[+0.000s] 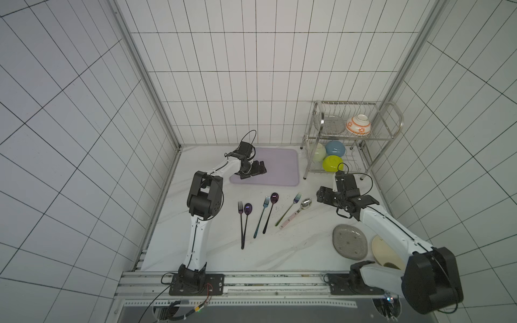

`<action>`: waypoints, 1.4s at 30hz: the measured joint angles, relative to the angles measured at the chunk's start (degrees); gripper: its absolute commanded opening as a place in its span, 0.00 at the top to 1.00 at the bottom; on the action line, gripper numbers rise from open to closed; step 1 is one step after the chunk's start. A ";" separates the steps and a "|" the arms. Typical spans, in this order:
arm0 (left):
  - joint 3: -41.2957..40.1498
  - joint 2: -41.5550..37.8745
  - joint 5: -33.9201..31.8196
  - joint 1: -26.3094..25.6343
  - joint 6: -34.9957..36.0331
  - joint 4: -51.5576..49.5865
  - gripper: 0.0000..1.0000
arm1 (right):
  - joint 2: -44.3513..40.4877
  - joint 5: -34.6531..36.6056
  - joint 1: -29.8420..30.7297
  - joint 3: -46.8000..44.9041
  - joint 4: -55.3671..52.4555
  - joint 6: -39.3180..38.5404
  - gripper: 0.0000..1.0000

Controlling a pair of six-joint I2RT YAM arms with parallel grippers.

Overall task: Set the spoon and fork side by side
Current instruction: Move the tray to the center of the board.

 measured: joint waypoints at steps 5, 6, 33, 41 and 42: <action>1.14 0.57 2.97 -1.81 0.04 -1.36 0.02 | -0.31 0.02 0.13 -0.79 -1.75 0.33 0.13; 0.50 0.48 3.45 -2.25 0.13 -1.11 0.02 | -0.33 0.02 0.13 -0.79 -1.97 0.33 0.13; -32.87 -20.59 7.61 -6.99 6.86 7.06 0.02 | 2.23 -0.52 0.63 -2.47 -1.40 0.31 0.22; -31.47 -21.84 0.48 -7.58 3.56 2.58 0.02 | 10.64 -0.44 4.13 2.95 0.00 -0.96 0.28; -31.30 -22.45 -1.18 -7.34 2.60 1.40 0.02 | 12.20 -0.39 4.35 4.26 0.46 -1.27 0.29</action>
